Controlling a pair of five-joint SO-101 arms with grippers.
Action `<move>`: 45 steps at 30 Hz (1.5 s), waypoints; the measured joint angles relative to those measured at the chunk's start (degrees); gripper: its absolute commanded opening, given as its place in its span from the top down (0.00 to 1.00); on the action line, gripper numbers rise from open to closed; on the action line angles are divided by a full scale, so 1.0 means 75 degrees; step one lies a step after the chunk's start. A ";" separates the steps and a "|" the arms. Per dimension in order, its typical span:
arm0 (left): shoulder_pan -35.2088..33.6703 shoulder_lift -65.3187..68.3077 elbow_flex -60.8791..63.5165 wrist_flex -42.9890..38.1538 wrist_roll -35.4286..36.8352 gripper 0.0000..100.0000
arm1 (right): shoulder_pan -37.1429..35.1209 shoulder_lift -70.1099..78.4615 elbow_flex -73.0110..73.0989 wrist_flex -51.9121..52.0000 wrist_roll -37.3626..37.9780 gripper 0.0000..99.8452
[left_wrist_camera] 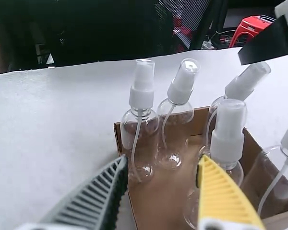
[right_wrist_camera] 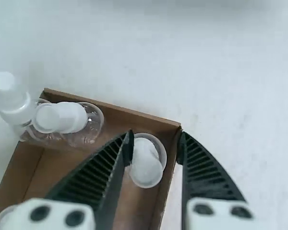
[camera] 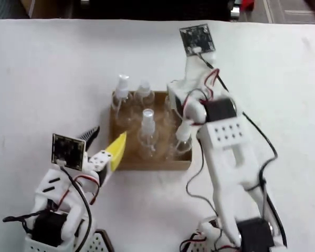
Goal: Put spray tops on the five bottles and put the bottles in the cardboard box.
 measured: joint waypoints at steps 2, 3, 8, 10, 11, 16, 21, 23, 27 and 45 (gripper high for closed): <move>0.0000 0.0000 0.0000 0.0000 0.0000 0.78 | 0.0129 0.0270 -0.0270 0.0164 0.0000 0.87; 0.0000 0.0000 0.0000 0.0000 0.0000 0.78 | 0.0223 0.0293 -0.0340 0.0246 0.0000 0.87; 0.0000 0.0000 0.0000 0.0000 0.0000 0.78 | 0.0492 0.0270 -0.0457 0.0516 0.0000 0.87; 0.0000 0.0000 0.0000 0.0000 0.0000 0.78 | 0.0504 0.0164 -0.0457 0.0563 0.0000 0.87; 0.0000 0.0000 0.0000 0.0000 0.0000 0.78 | 0.0504 0.0082 -0.0457 0.0574 0.0000 0.87; 0.0000 0.0000 0.0000 0.0000 0.0000 0.78 | 0.0504 -0.0258 -0.0457 0.0586 0.0000 0.84; 0.0000 0.0000 0.0000 0.0000 0.0000 0.78 | 0.0504 -0.0633 -0.0457 0.0844 0.0000 0.99; 0.0000 0.0000 0.0000 0.0000 0.0000 0.78 | 0.0504 -0.0680 -0.0457 0.1043 0.0000 0.97; 0.0000 0.0000 0.0000 0.0000 0.0000 0.78 | 0.0445 -0.0692 -0.0457 0.1700 0.0000 0.99; 0.0000 0.0000 0.0000 0.0000 0.0000 0.78 | 0.0094 -0.0012 -0.0457 0.1606 0.0656 0.98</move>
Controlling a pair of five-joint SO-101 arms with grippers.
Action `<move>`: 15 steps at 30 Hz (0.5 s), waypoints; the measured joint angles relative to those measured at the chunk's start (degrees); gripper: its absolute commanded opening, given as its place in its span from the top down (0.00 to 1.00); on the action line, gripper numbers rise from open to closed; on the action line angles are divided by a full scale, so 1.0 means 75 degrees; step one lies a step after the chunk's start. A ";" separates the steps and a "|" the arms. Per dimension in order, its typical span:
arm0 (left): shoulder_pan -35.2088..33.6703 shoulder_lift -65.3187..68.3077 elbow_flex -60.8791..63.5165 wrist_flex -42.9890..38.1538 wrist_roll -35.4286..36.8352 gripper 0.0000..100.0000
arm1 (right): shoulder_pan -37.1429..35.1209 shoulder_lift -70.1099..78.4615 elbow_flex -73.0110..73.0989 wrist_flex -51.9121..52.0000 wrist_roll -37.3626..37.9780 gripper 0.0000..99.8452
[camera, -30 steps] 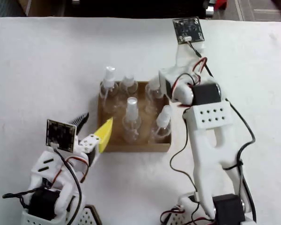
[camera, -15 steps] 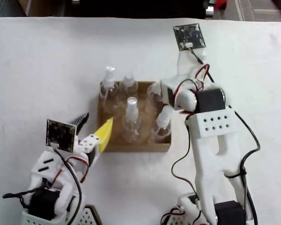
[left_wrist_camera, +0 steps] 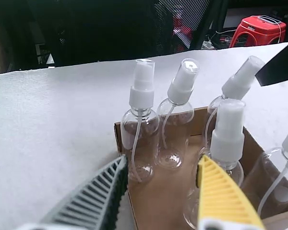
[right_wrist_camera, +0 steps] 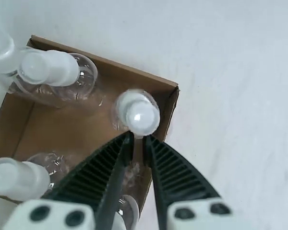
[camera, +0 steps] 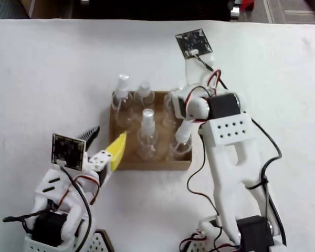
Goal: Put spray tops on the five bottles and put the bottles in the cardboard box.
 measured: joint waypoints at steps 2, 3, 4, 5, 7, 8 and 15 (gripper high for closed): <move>0.0000 0.0000 0.0000 0.0000 0.0000 0.78 | 0.0012 0.0000 0.0000 -0.0105 0.0000 0.98; 0.0000 0.0000 0.0000 0.0000 0.0000 0.78 | 0.0023 0.0000 0.0000 -0.0117 0.0000 0.98; 0.0000 0.0000 0.0000 0.0000 0.0000 0.78 | 0.0023 0.0000 0.0000 -0.0164 0.0000 0.98; 0.0000 0.0000 0.0000 0.0000 0.0000 0.78 | 0.0023 0.0000 0.0000 -0.0188 0.0000 0.98; 0.0000 0.0000 0.0000 0.0000 0.0000 0.78 | -0.0012 0.0000 0.0000 -0.0246 0.0000 0.98; 0.0000 0.0000 0.0000 0.0000 0.0000 0.78 | -0.0059 0.0000 0.0000 -0.0246 0.0000 0.98; 0.0000 0.0000 0.0000 0.0000 0.0000 0.78 | -0.0047 -0.0023 0.0000 -0.0352 0.0000 0.98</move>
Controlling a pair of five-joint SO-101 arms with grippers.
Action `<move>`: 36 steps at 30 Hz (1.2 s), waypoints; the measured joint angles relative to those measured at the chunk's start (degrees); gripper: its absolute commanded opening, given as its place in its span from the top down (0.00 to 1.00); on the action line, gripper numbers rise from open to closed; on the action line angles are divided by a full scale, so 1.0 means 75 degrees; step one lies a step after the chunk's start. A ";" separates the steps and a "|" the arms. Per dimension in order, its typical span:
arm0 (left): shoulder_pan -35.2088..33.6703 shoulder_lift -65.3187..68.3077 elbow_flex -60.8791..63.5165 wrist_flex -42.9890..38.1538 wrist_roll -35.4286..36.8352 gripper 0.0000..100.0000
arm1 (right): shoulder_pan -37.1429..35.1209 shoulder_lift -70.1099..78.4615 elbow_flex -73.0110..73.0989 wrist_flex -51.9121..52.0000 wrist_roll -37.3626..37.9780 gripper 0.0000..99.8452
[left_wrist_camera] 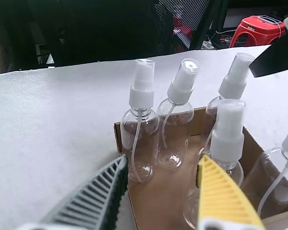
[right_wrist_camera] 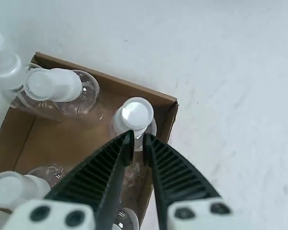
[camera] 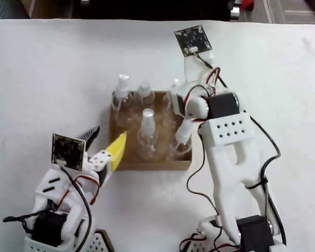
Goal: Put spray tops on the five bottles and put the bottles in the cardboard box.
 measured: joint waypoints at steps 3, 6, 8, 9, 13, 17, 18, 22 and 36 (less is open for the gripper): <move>0.0000 0.0000 0.0000 0.0000 0.0000 0.78 | -0.0035 -0.0258 0.0000 0.0152 0.0000 0.98; 0.0000 0.0000 0.0000 0.0000 0.0000 0.78 | -0.0023 -0.0914 0.0000 0.0445 0.0047 0.98; 0.0000 0.0000 0.0000 0.0000 0.0000 0.78 | -0.0023 -0.1489 0.0000 0.0551 0.0047 0.98; 0.0000 0.0000 0.0000 0.0000 0.0000 0.78 | -0.0023 -0.1805 0.0000 0.0574 0.0059 0.98; 0.0000 0.0000 0.0000 0.0000 0.0000 0.78 | 0.0023 -0.2919 0.0000 0.0621 0.0633 0.98; -0.0164 0.0012 -0.0023 0.0000 0.0000 0.79 | 0.0551 -0.3352 0.0000 0.0621 0.1067 0.98; -0.0375 0.0023 -0.0094 0.0000 0.0000 0.81 | 0.0797 -0.3364 0.0000 0.0621 0.1067 0.98; -0.1571 0.0012 -0.1125 -0.0059 0.0000 0.99 | 0.1922 -0.3458 -0.0082 0.0621 0.0551 0.98; -0.2051 -0.0105 -0.5685 0.0445 -0.2473 0.98 | 0.1172 -0.5650 -0.2168 0.2602 0.0082 0.98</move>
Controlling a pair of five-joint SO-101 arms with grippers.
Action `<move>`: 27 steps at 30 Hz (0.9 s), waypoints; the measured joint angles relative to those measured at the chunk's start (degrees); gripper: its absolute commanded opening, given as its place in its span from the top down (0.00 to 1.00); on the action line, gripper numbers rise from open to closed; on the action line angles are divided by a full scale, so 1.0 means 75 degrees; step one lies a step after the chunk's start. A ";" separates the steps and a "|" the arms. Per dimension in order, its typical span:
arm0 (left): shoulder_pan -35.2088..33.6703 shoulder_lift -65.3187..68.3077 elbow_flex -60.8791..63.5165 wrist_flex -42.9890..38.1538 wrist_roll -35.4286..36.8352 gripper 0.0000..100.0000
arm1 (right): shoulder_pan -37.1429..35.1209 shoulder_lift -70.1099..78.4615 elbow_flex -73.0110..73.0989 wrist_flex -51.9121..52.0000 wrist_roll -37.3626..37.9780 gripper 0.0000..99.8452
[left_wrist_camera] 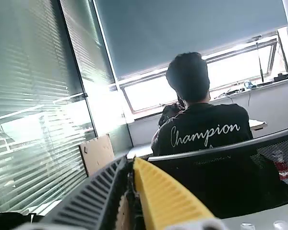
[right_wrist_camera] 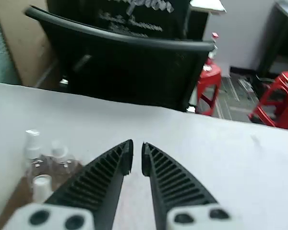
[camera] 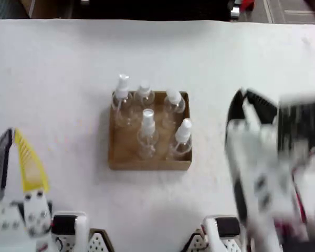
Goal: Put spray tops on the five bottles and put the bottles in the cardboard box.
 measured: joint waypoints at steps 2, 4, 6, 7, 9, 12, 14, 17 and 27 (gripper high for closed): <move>0.0000 0.0000 -0.0563 0.0539 -0.0047 0.98 | -0.0328 -0.0469 -0.0375 0.0105 0.0000 0.98; -0.0117 0.0035 -0.1125 0.1043 -0.0176 0.98 | -0.0410 -0.1067 -0.0727 0.0105 0.0000 0.98; -0.0328 0.0270 -0.1711 0.1430 -0.0234 0.98 | -0.0211 -0.1594 -0.0914 0.0117 0.0000 0.98; -0.0422 0.0504 -0.2028 0.1618 -0.0246 0.98 | -0.0047 -0.1817 -0.0961 0.0117 0.0000 0.98; -0.0492 0.1172 -0.2719 0.2004 -0.0246 0.98 | 0.0434 -0.2227 -0.0985 0.0117 0.0000 0.98; -0.0481 0.2227 -0.3763 0.2766 -0.0164 0.98 | 0.1055 -0.2895 -0.0985 0.0117 0.0000 0.98; -0.0492 0.2661 -0.4349 0.3259 -0.0012 0.98 | 0.1196 -0.3388 -0.1020 0.0117 0.0000 0.98; -0.0492 0.2778 -0.4818 0.3716 0.0059 0.98 | 0.1231 -0.4079 -0.1090 0.0117 0.0000 0.98; -0.0492 0.1383 -0.3470 0.3751 0.0094 0.98 | 0.1219 -0.4536 -0.0082 0.0586 0.0000 0.98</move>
